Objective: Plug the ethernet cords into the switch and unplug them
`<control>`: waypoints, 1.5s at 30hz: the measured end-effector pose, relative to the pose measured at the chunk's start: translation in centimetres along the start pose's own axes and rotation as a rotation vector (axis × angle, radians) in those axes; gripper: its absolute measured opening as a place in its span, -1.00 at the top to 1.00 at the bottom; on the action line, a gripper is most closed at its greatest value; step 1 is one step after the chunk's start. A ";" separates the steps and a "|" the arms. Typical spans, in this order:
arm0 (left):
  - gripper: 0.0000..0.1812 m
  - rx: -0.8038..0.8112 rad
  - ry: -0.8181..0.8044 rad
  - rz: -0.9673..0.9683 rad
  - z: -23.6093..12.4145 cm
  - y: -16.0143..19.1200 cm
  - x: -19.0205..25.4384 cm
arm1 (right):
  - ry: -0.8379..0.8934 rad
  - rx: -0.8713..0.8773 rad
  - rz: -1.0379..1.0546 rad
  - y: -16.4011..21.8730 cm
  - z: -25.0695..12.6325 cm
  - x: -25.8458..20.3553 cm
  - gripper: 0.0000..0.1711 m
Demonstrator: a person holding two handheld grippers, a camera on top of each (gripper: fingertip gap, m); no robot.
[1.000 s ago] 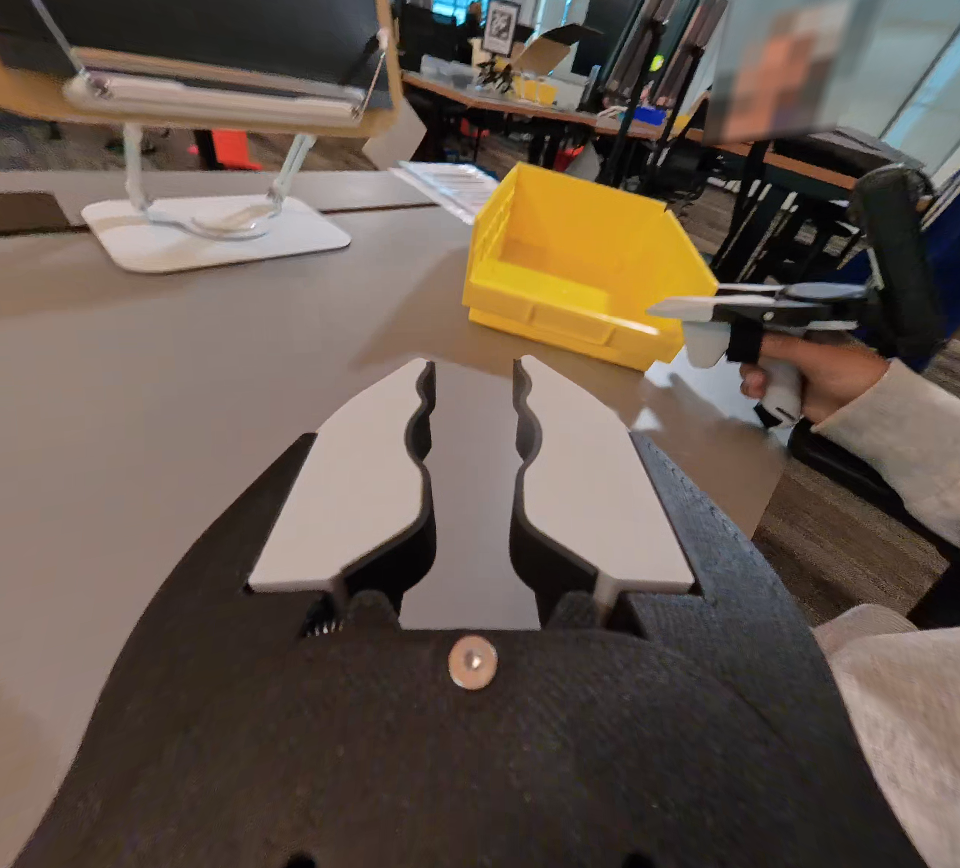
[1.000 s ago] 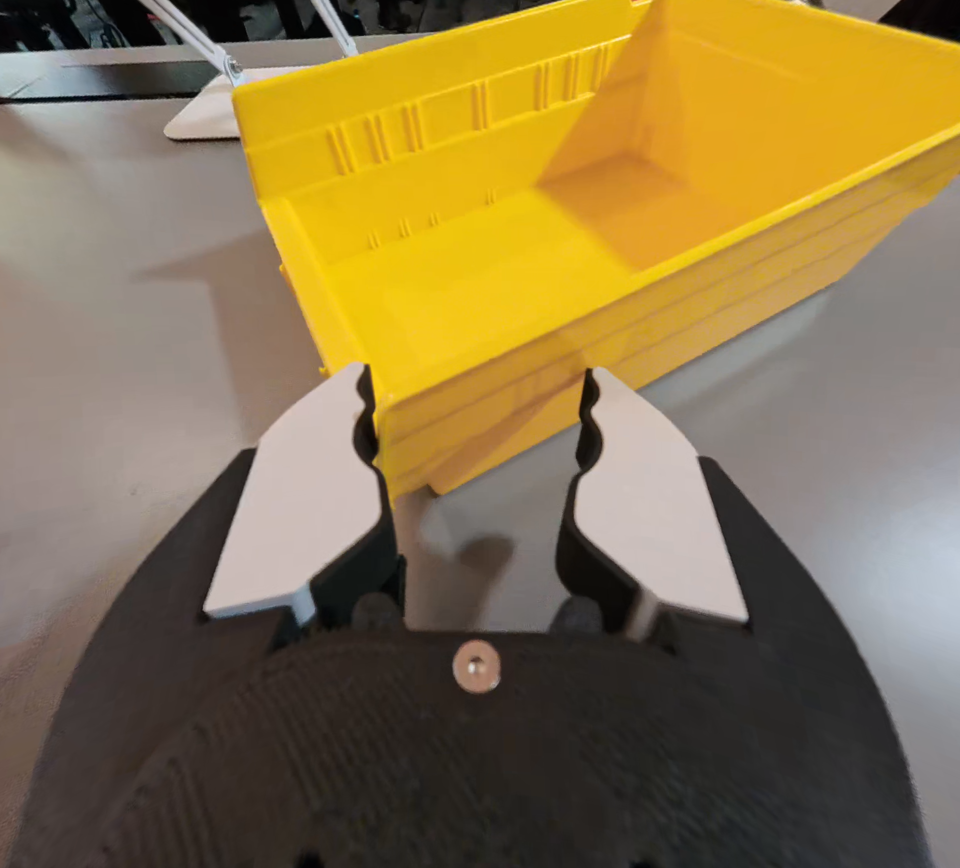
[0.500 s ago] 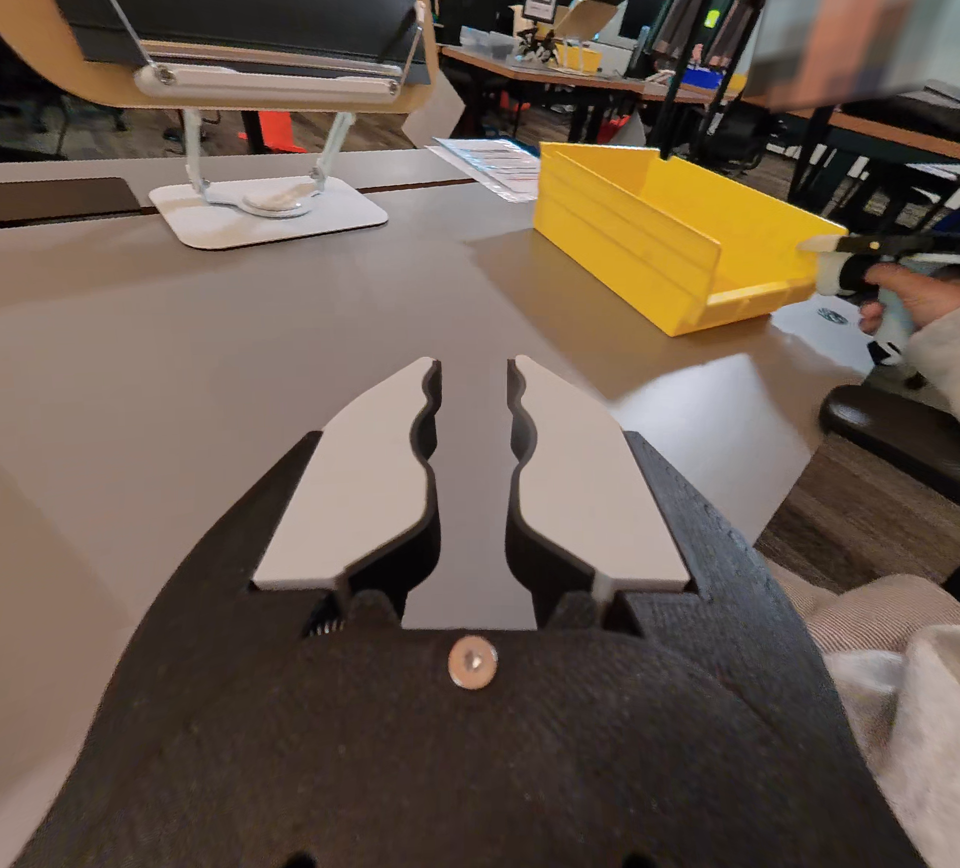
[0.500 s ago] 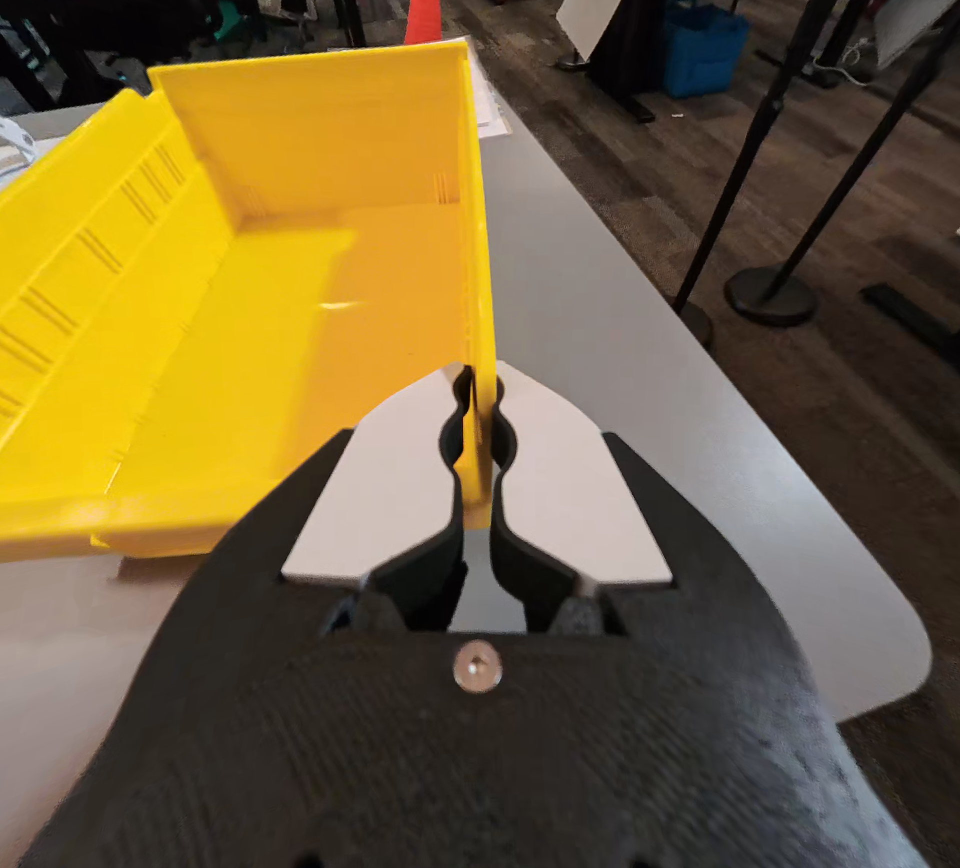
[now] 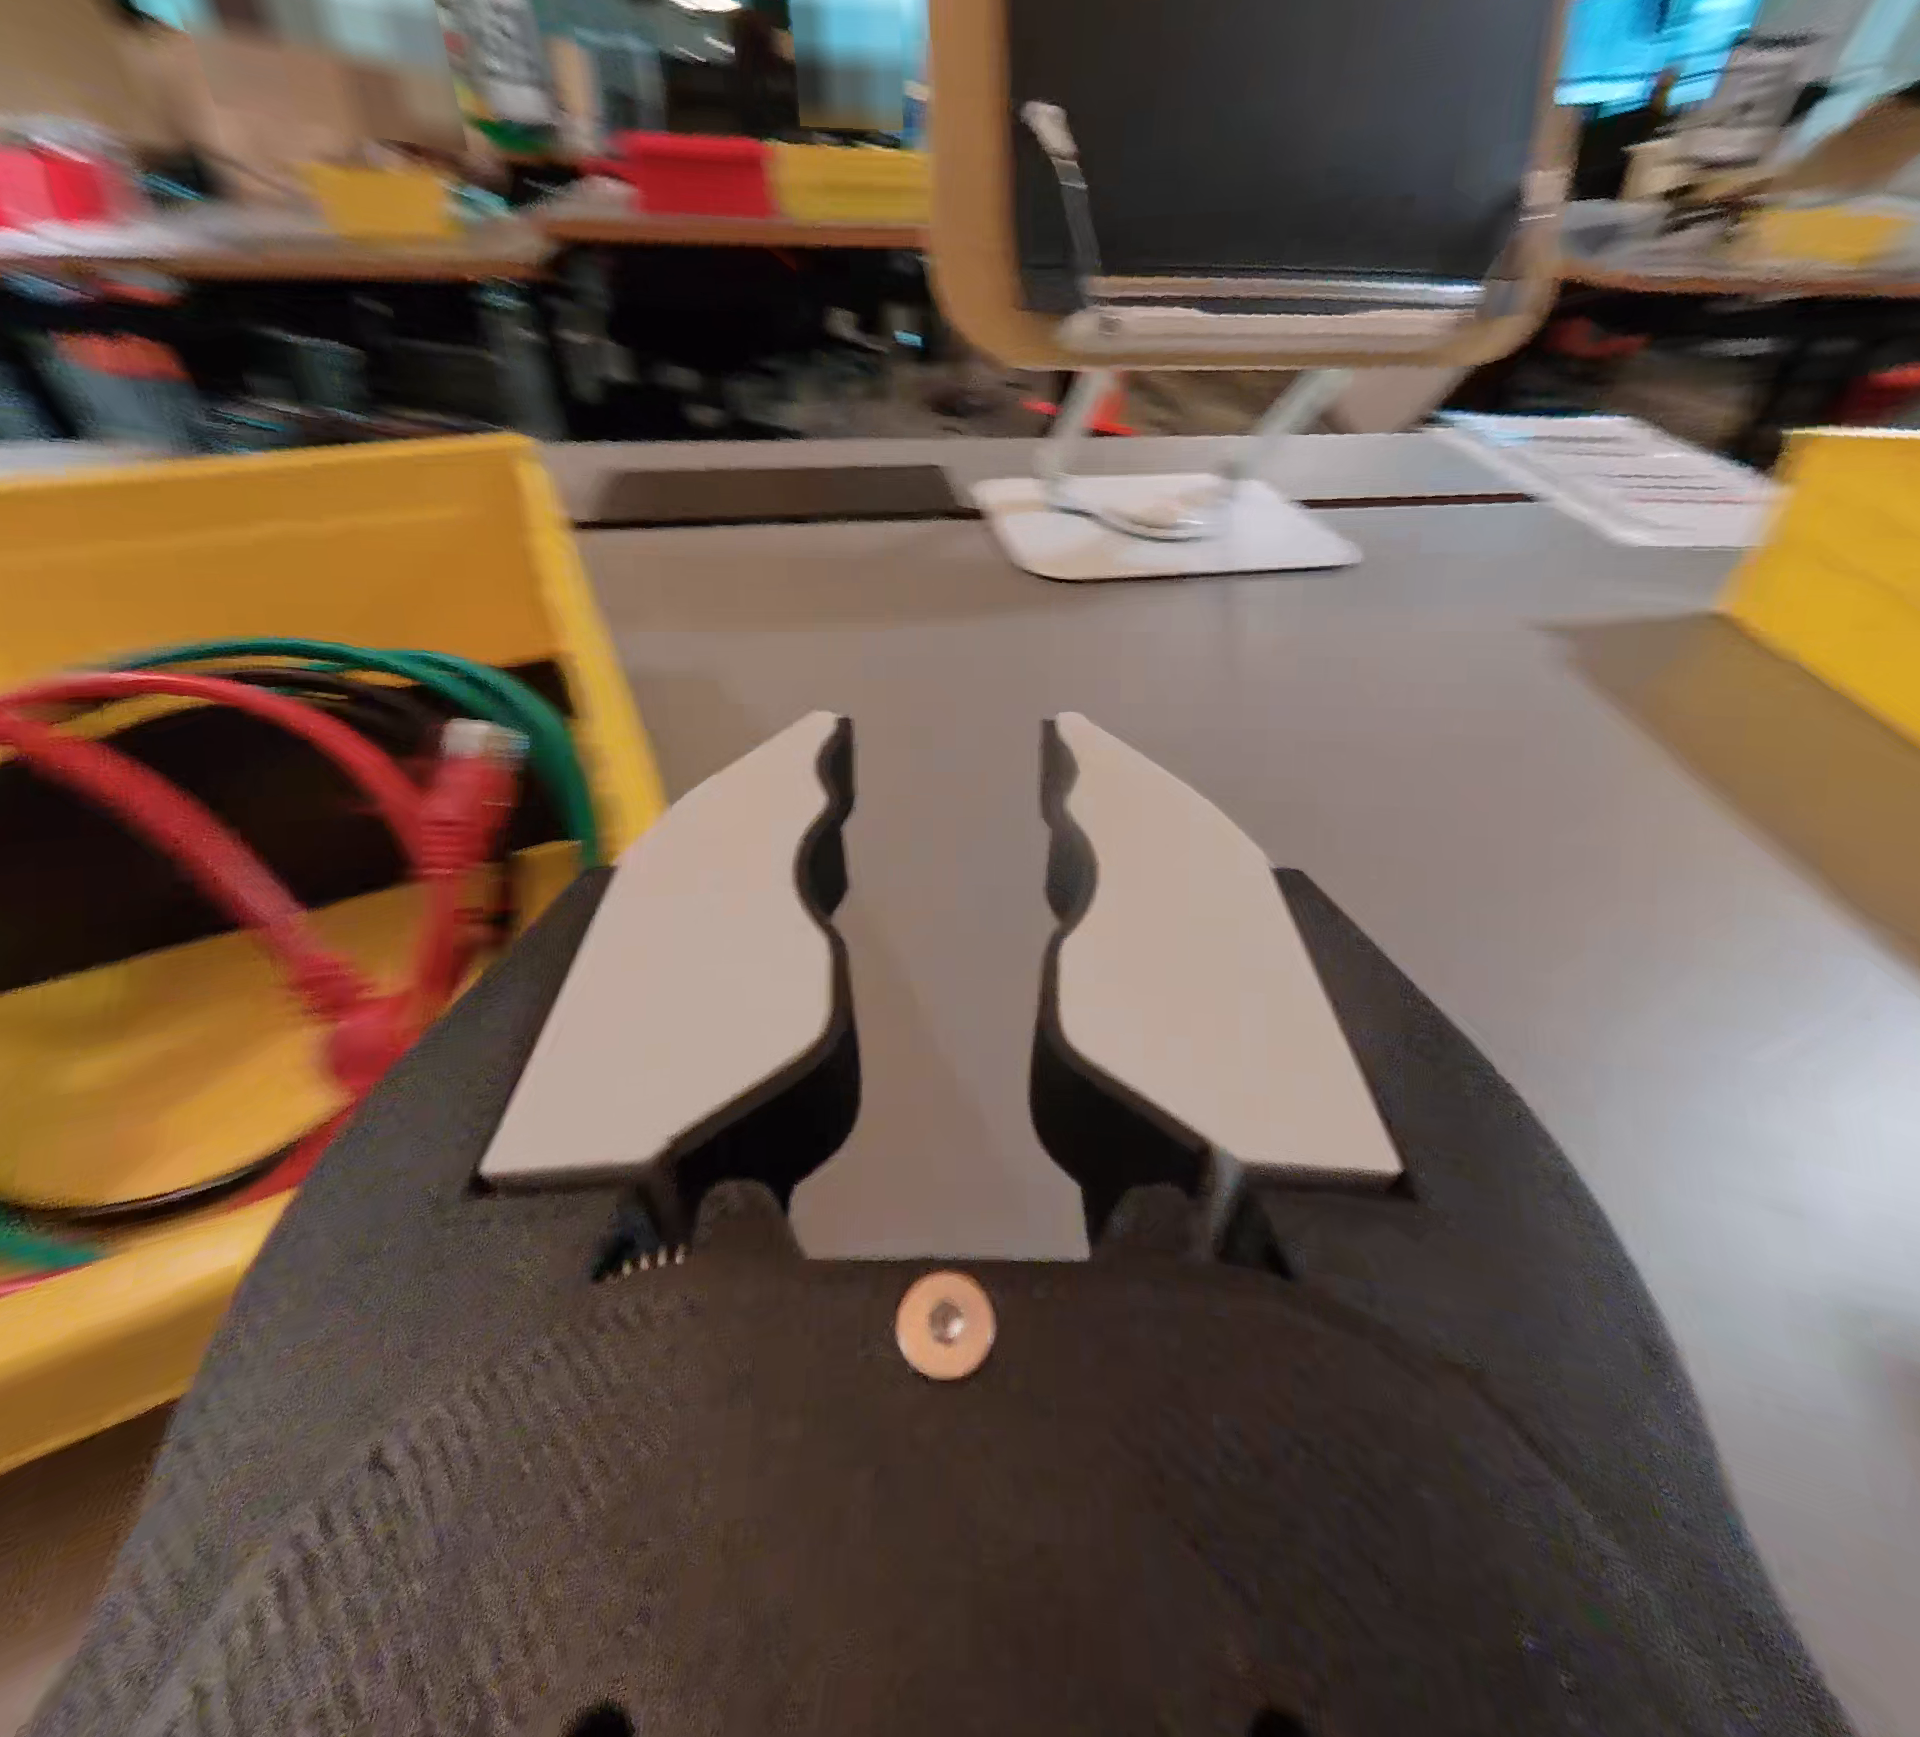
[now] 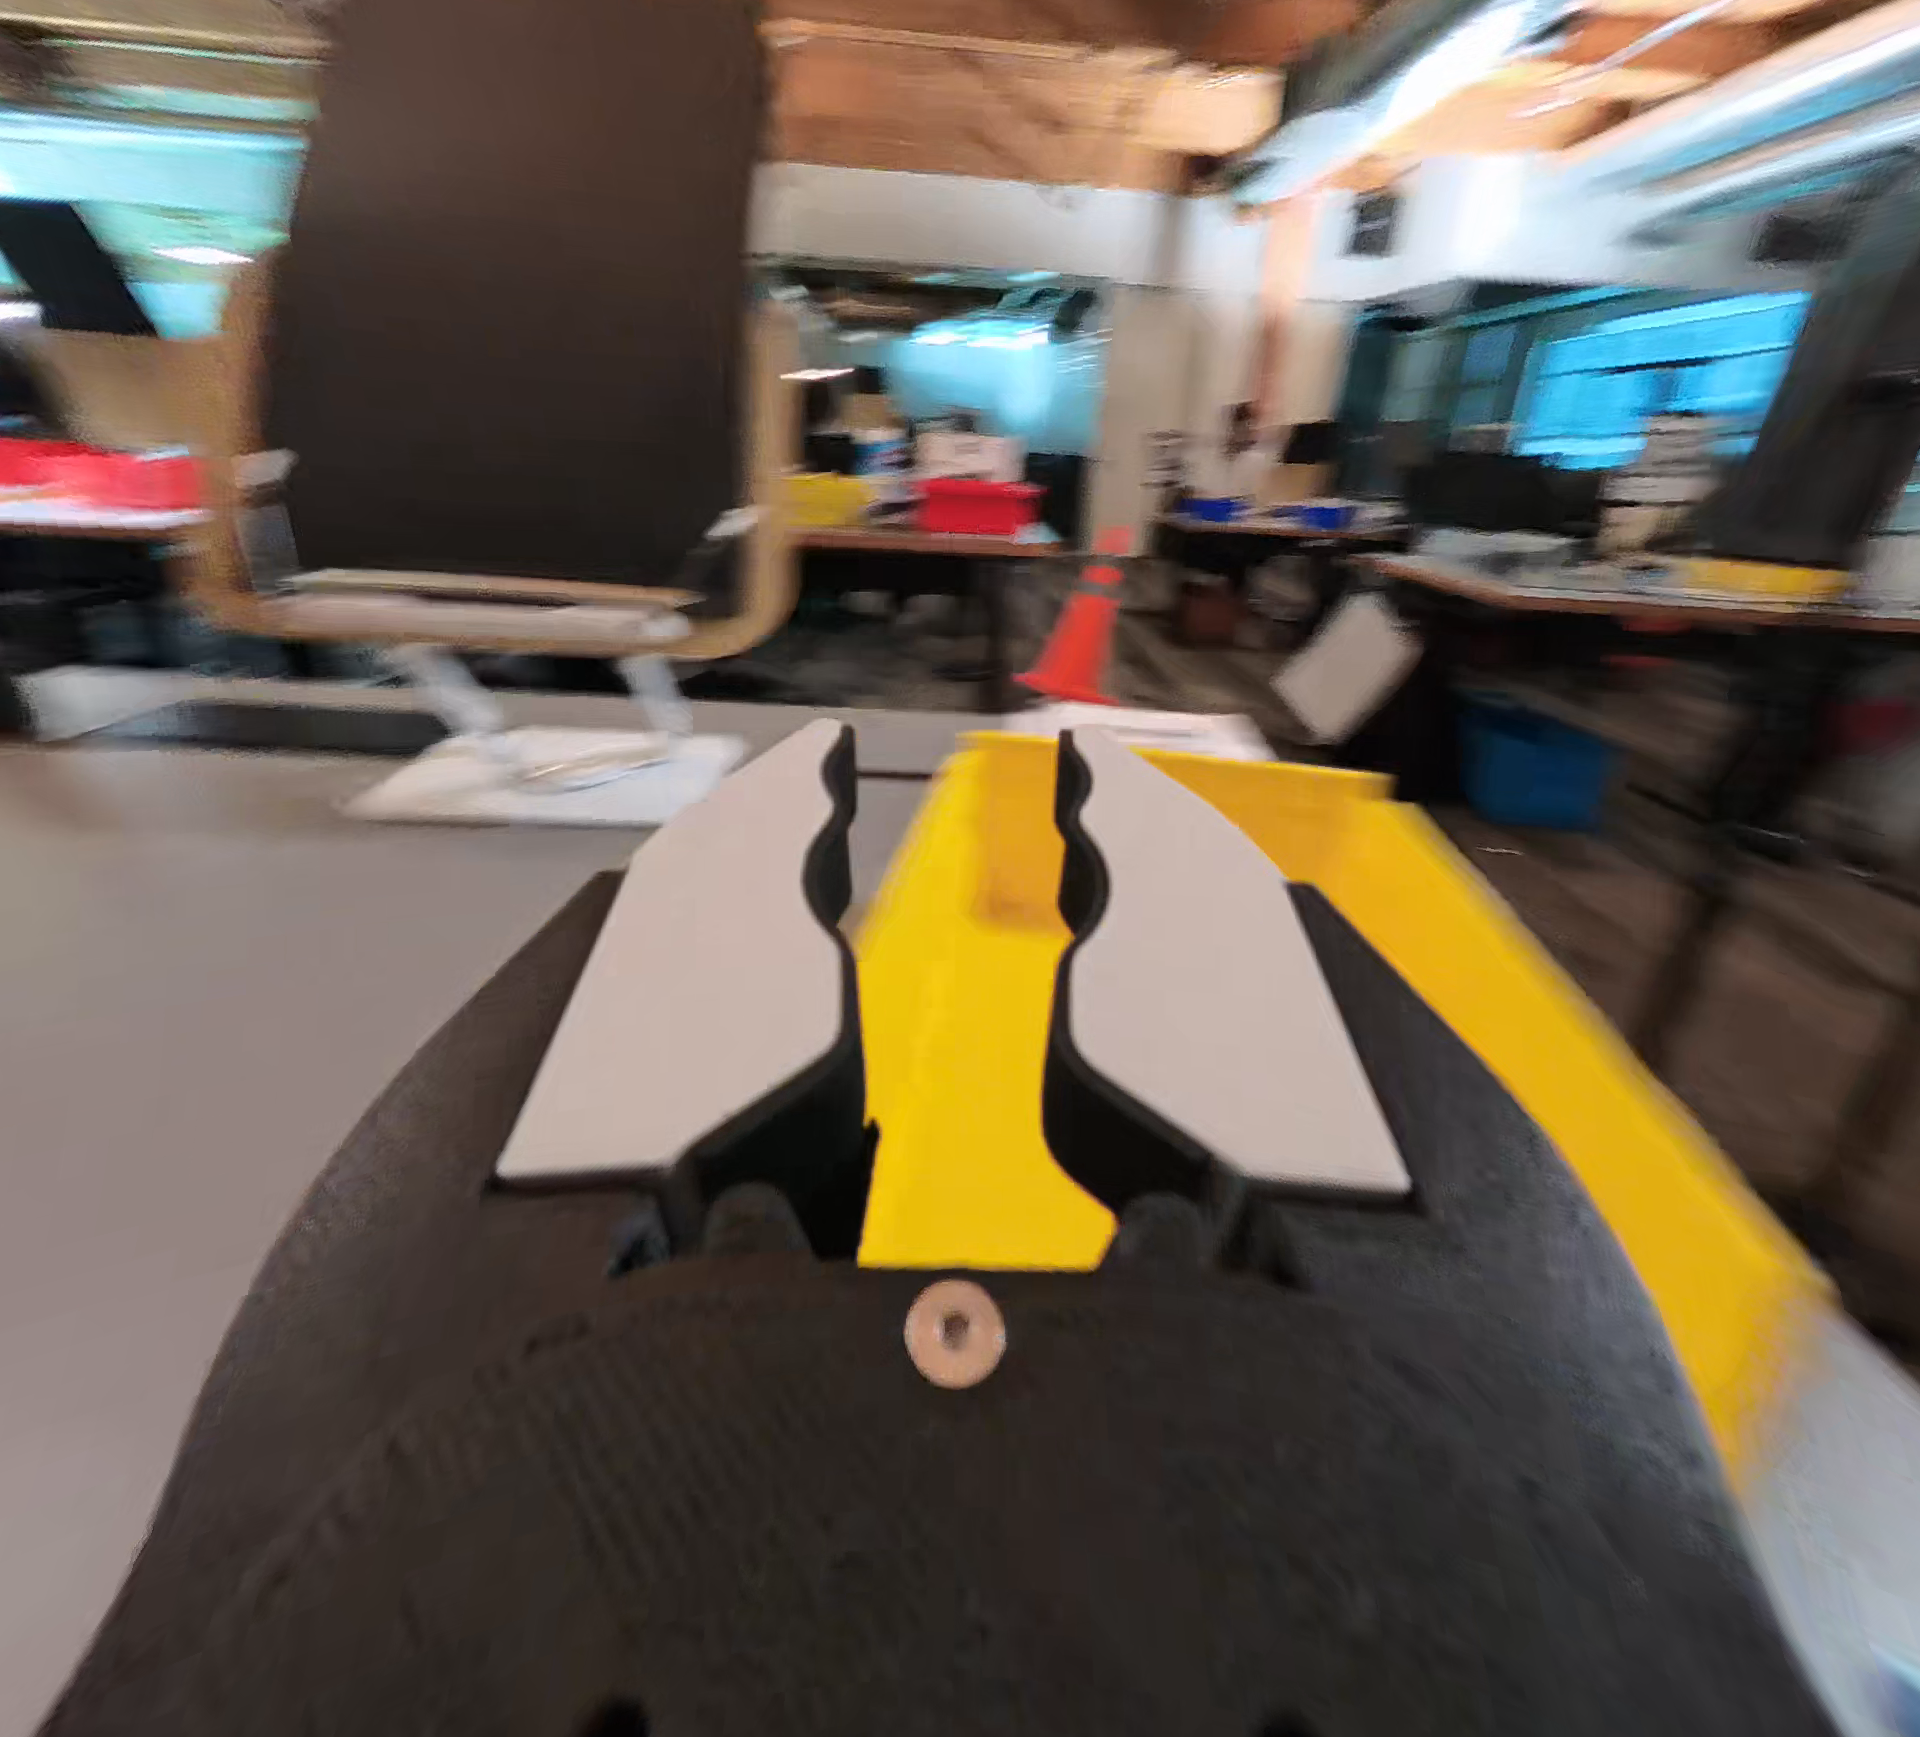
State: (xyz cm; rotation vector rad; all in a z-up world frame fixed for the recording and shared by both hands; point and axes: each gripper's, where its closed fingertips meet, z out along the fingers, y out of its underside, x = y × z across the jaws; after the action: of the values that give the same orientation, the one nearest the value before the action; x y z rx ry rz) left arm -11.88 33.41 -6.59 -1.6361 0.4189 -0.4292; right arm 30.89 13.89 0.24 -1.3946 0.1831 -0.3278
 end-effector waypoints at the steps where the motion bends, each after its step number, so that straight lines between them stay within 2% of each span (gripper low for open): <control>1: 0.52 0.007 -0.076 0.046 -0.1 -0.2 -1.6 | -0.105 -0.041 0.010 1.2 0.5 -3.3 0.55; 5: 0.15 -0.029 -0.232 0.146 0.9 0.7 -5.2 | -0.473 -0.242 0.165 6.9 -0.1 -13.3 0.59; 8: 0.13 -0.184 -0.247 0.159 2.8 3.7 -6.5 | -0.643 -0.331 0.201 8.2 -1.0 -16.5 0.58; 10: 0.29 -0.261 -0.274 0.173 3.3 5.3 -7.4 | -0.660 -0.336 0.190 8.2 -1.1 -16.7 0.59; 12: 0.71 -0.240 -0.296 0.178 2.9 4.9 -8.1 | -0.660 -0.324 0.211 7.8 -1.4 -16.4 0.61; 13: 0.83 -0.231 -0.277 0.165 2.7 4.7 -8.1 | -0.662 -0.315 0.228 7.5 -1.5 -16.1 0.62; 14: 0.95 -0.220 -0.288 0.155 2.3 4.4 -8.5 | -0.664 -0.311 0.245 7.3 -1.6 -15.8 0.64; 15: 0.98 -0.217 -0.313 0.151 1.8 4.2 -9.3 | -0.665 -0.311 0.258 7.3 -1.6 -15.6 0.64; 22: 0.96 -0.253 -0.280 -0.179 -2.7 4.8 -14.2 | -0.688 -0.361 0.325 7.9 -1.7 -15.3 0.67; 28: 0.97 -0.280 -0.259 -0.162 -5.8 5.2 -14.0 | -0.689 -0.388 0.304 8.6 -1.4 -15.5 0.68; 36: 0.93 -0.268 -0.265 -0.202 -7.7 5.2 -13.4 | -0.697 -0.436 0.340 9.6 -0.8 -15.9 0.68; 38: 0.72 -0.233 -0.244 -0.218 -8.2 4.0 -12.6 | -0.697 -0.445 0.347 9.8 -0.6 -15.9 0.68; 42: 0.71 -0.084 -0.224 -0.124 -8.8 -1.8 -11.9 | -0.704 -0.458 0.391 9.9 -0.3 -15.8 0.68; 45: 0.66 -0.088 -0.154 0.065 -6.5 -6.0 -12.2 | -0.731 -0.473 0.450 9.9 -0.1 -16.2 0.68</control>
State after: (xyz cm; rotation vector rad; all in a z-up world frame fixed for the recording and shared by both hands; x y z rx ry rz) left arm -25.53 34.61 -0.36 -1.7226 0.3784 -0.2366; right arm 16.81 20.60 -10.58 -1.7961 -0.0411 0.6386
